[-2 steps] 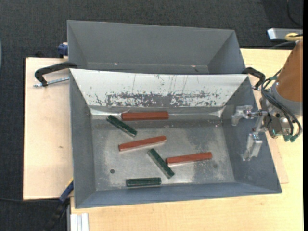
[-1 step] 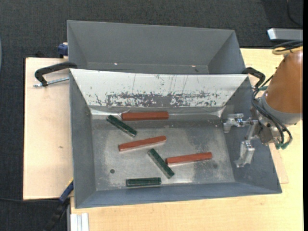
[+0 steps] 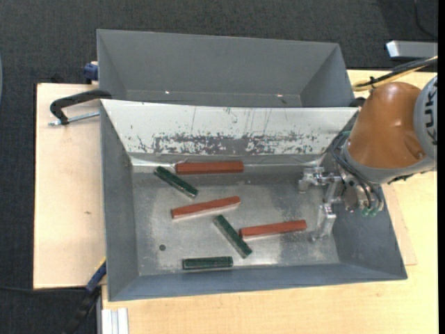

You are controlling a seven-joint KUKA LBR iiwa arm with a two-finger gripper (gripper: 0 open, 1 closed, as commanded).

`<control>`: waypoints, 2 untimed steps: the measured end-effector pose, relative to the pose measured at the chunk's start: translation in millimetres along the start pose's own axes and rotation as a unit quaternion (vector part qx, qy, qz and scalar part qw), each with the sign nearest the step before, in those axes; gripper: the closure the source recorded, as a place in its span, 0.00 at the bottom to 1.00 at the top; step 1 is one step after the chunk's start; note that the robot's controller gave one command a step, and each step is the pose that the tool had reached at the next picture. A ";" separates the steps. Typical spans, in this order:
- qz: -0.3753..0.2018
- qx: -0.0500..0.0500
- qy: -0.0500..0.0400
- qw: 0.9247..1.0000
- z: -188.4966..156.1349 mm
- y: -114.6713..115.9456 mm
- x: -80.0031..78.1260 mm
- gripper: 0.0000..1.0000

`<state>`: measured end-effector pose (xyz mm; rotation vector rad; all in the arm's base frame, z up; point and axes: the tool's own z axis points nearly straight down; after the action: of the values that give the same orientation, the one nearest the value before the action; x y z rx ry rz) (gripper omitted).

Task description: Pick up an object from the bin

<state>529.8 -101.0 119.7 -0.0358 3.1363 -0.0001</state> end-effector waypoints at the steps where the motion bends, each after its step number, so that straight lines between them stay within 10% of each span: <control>1: -0.078 -0.001 0.003 0.997 37.4 4.8 12.9 0.00; 2: -0.152 0.000 0.001 0.988 45.0 20.5 5.9 0.00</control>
Offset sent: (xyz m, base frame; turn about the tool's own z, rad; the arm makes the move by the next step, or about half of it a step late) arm -0.0002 0.0315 -0.0497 -0.3530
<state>523.7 -80.7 74.6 -0.5138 3.0961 -0.0005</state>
